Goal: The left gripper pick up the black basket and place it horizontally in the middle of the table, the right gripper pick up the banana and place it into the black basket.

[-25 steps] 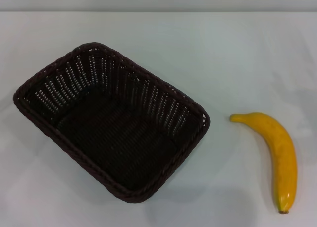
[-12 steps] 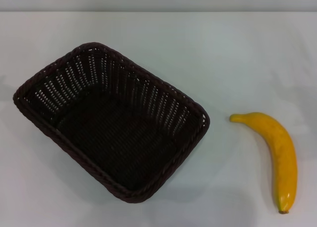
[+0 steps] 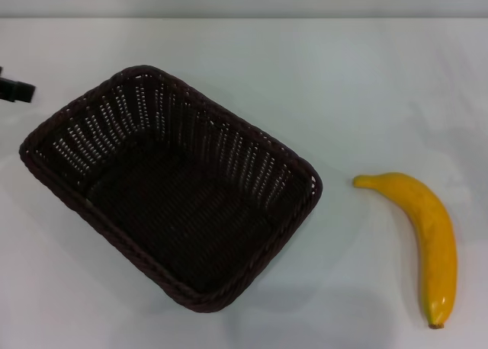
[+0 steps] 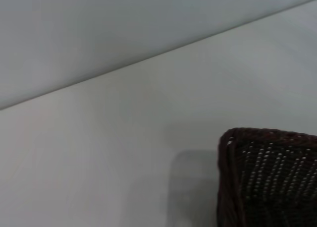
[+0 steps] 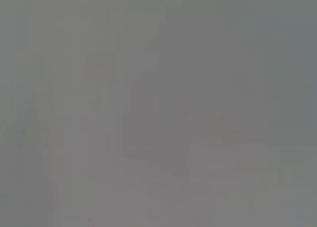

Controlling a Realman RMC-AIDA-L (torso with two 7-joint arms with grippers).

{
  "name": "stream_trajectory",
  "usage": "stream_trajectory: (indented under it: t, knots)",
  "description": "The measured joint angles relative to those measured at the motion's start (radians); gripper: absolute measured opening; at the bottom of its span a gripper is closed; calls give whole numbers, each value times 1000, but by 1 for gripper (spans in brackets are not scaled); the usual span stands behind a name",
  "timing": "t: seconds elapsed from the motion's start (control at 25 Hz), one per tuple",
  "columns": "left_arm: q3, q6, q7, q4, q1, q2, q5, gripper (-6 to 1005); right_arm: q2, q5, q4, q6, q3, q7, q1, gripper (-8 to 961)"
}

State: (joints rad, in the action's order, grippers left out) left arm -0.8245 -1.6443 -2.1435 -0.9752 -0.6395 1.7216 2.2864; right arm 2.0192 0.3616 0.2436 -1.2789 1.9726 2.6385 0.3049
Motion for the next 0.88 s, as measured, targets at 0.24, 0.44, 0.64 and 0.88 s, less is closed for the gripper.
stream_trajectory:
  t: [0.24,0.44,0.64,0.88]
  knots:
    - [3,21,39,70,-37,31,3,804,2,-1,-1,-1,-1,-1,5,845]
    - [-2,56,36,102,-49,60,43,799,3,-1,0,-2,-2,-2,9,843]
    - [-20,107,35,166,-65,84,86,795,4,-1,0,-1,-1,-2,14,843]
    - [-28,167,48,185,-60,108,105,790,4,-1,-1,2,-1,-2,15,843]
